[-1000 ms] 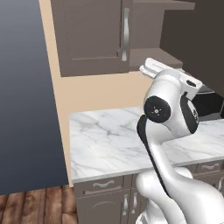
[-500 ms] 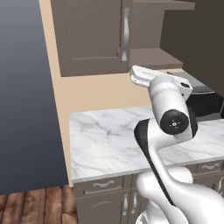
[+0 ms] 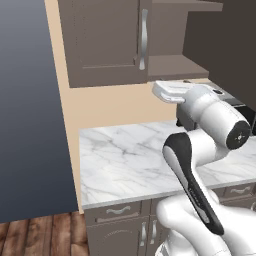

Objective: Open the cabinet directly in front. Then move the beer and the cup to the dining counter with the candle on it.

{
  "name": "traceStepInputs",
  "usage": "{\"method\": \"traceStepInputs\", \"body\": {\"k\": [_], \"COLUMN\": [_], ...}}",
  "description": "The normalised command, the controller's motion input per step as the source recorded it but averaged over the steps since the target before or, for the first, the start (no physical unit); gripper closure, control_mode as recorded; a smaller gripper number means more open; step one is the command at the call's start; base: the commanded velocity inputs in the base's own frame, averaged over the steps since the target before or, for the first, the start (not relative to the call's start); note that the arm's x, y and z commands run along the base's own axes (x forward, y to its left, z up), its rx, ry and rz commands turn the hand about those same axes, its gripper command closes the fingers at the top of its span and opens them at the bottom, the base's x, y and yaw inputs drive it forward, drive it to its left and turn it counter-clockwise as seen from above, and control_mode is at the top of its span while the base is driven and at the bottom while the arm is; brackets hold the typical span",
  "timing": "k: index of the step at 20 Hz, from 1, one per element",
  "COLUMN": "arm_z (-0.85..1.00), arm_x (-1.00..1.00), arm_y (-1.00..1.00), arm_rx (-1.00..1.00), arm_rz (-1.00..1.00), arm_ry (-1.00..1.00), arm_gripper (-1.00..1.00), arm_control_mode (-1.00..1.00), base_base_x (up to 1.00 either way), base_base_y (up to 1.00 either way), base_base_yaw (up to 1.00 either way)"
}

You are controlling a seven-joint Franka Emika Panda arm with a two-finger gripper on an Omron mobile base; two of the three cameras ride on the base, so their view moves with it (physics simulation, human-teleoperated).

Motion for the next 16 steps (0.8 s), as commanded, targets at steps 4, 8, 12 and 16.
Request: {"method": "traceStepInputs", "body": {"k": [4, 8, 12, 16], "arm_z": [0.05, 0.15, 0.17, 0.14], "arm_x": [0.22, 0.5, 0.67, 0.81], "arm_y": [0.0, 0.0, 0.0, 0.0], "arm_rx": [0.0, 0.0, 0.0, 0.0], "arm_rz": [0.0, -0.03, -0.05, 0.0], "arm_ry": [0.0, 0.0, 0.0, 0.0], "arm_gripper": [-1.0, -1.0, -1.0, -1.0], "arm_control_mode": [-1.0, -1.0, -1.0, -1.0], "base_base_x": [0.0, 0.0, 0.0, 0.0], "base_base_y": [0.0, 0.0, 0.0, 0.0], "base_base_yaw": [0.0, 0.0, 0.0, 0.0]}}
